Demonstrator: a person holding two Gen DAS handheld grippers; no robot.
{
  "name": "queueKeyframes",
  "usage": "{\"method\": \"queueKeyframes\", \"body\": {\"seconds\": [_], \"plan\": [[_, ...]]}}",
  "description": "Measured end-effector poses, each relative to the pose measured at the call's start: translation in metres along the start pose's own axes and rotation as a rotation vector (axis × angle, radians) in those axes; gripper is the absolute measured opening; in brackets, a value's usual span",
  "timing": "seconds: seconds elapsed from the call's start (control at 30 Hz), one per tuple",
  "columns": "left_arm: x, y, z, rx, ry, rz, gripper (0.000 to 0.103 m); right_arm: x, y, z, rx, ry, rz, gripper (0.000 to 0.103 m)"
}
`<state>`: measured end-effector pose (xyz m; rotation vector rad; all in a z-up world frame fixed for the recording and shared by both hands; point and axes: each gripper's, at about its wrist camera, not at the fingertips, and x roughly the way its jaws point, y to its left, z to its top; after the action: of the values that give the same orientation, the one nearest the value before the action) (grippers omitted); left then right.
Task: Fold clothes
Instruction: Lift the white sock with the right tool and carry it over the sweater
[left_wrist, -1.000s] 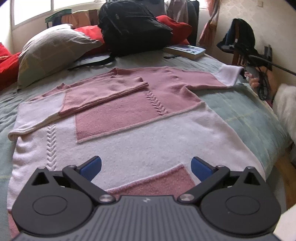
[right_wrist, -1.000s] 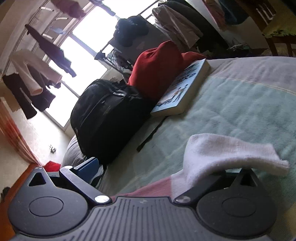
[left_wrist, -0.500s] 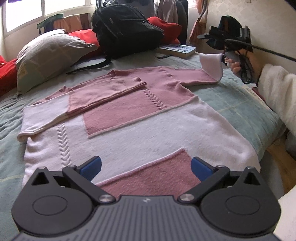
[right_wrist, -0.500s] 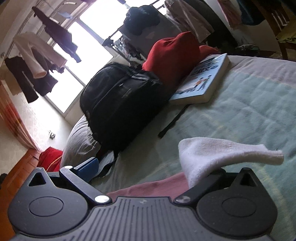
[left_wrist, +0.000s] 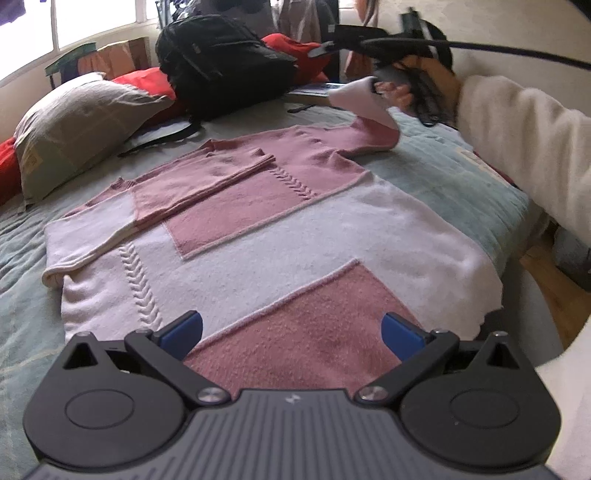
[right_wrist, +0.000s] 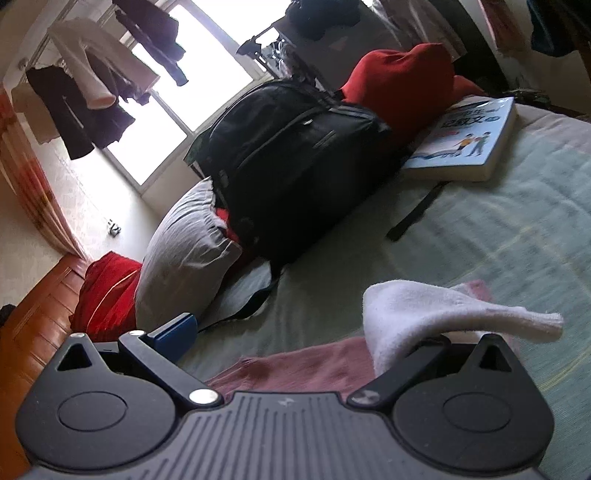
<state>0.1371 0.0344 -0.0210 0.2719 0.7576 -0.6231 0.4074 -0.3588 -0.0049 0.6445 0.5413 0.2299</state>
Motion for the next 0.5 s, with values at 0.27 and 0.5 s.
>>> {"method": "queueKeyframes", "body": {"seconds": [0.27,0.5], "plan": [[-0.018,0.011,-0.012,-0.011,-0.013,0.013,0.102,0.026,0.049,-0.017,-0.049,0.042,0.018,0.103],[-0.028,0.017,-0.019,-0.024,-0.009,0.019,0.102,0.05,0.081,-0.038,-0.069,0.072,0.038,0.103]]}}
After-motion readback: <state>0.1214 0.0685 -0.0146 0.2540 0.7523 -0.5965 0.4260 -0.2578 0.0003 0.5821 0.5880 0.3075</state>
